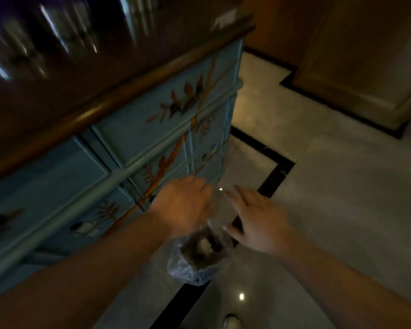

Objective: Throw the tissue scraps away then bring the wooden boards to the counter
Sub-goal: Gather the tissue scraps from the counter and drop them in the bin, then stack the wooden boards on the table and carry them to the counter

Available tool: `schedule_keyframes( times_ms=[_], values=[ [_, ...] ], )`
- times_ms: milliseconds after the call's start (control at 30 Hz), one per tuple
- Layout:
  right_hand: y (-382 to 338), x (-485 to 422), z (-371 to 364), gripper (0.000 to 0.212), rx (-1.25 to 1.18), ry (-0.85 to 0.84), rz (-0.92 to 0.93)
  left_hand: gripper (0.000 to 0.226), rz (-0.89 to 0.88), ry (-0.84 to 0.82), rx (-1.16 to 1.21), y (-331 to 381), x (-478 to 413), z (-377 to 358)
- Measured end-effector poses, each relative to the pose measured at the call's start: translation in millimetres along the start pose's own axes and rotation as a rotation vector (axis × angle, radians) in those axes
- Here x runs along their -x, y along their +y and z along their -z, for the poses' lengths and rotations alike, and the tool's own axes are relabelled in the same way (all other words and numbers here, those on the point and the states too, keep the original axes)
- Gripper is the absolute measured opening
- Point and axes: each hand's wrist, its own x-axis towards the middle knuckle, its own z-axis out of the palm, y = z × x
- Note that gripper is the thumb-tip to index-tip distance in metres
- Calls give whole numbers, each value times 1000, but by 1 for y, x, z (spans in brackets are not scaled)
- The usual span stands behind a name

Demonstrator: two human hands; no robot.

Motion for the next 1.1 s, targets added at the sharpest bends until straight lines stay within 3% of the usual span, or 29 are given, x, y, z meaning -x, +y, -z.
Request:
schedule_keyframes(
  times_ms=[233, 433, 800, 1100],
  values=[
    [-27, 90, 165, 81, 188, 235, -226, 46, -255, 244, -151, 39, 33, 175],
    [-47, 195, 233, 79, 248, 385, -475, 50, -526, 384, -200, 104, 48, 243],
    [-82, 447, 243, 75, 352, 368, -1013, 56, -1048, 445, -81, 311, 92, 275],
    [-143, 698, 205, 75, 333, 344, -1469, 48, -1425, 512, -9, 548, 205, 274]
  ],
)
